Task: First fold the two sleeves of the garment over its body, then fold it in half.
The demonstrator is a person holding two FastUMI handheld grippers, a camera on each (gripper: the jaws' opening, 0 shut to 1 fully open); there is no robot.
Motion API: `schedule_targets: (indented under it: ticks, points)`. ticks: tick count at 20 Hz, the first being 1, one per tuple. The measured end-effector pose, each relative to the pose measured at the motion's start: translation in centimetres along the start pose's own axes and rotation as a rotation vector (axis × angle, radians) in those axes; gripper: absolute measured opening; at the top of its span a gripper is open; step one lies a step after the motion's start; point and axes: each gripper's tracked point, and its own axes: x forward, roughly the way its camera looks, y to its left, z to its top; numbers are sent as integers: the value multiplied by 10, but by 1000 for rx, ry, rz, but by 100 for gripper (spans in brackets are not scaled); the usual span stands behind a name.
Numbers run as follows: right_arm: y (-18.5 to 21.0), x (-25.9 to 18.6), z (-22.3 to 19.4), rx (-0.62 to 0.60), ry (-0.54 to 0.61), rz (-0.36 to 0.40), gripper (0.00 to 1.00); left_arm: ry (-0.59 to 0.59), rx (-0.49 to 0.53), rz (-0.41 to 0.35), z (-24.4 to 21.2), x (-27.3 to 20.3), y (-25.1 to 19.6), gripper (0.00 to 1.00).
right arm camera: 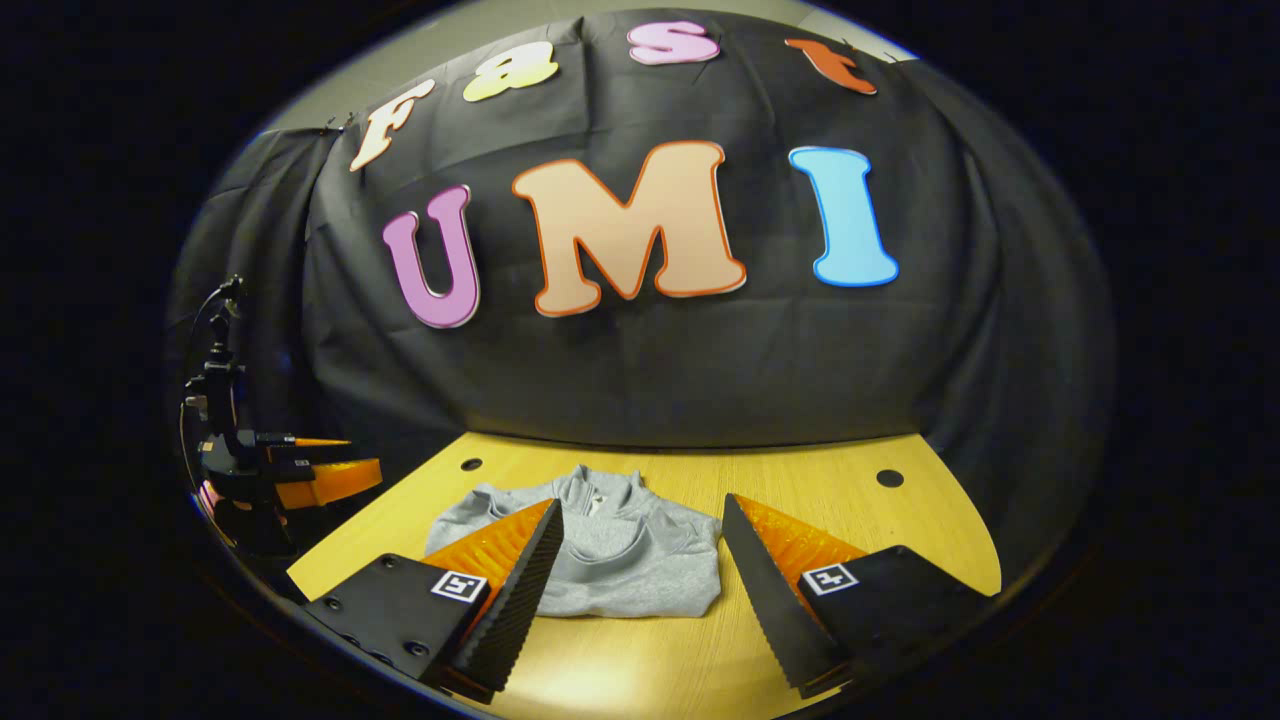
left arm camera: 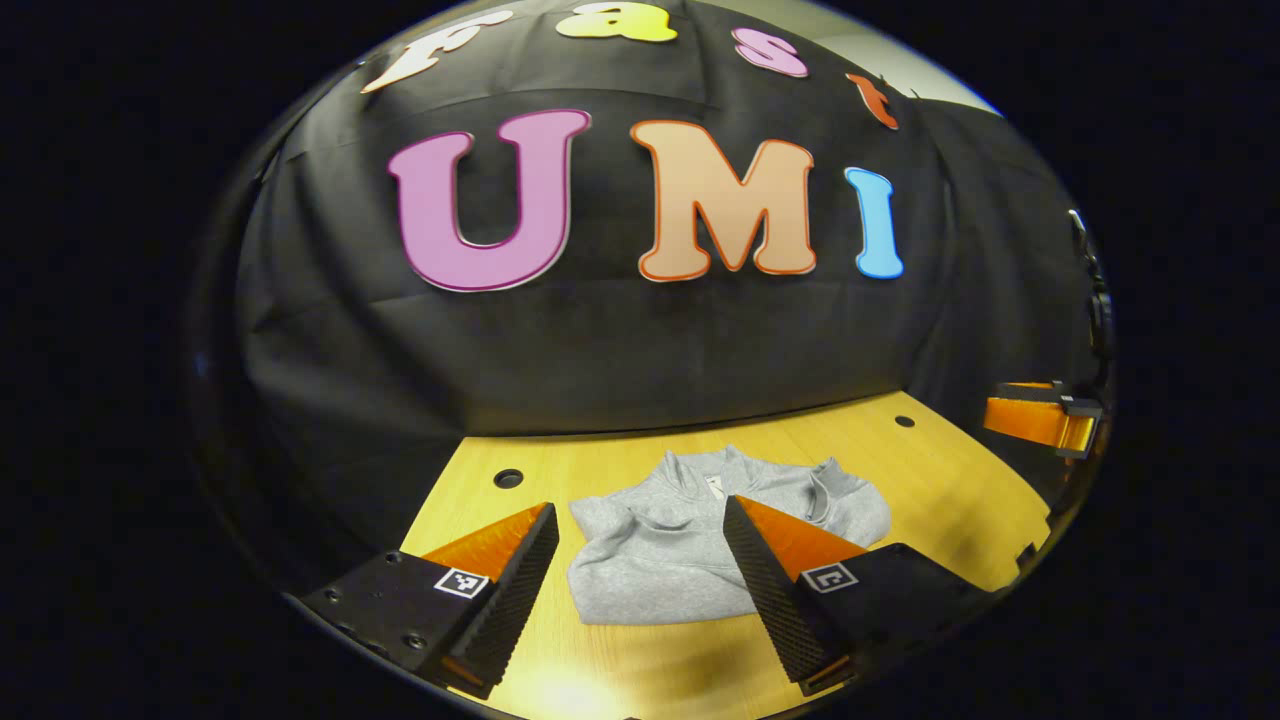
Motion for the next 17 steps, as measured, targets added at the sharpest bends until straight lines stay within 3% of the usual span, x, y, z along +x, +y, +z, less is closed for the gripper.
schedule_targets:
  ticks: [3, 8, 17]
  points:
    - [5, -33, 13, 49, -46, -8, 95, -13, -82, 20, -1, -27, 4, 97]
    - [-4, -75, 2, 65, -52, -96, 98, -45, -112, 75, 0, -60, 18, 94]
    - [-17, -97, -7, 128, -63, -186, 98, -38, -142, 83, -5, -71, 22, 94]
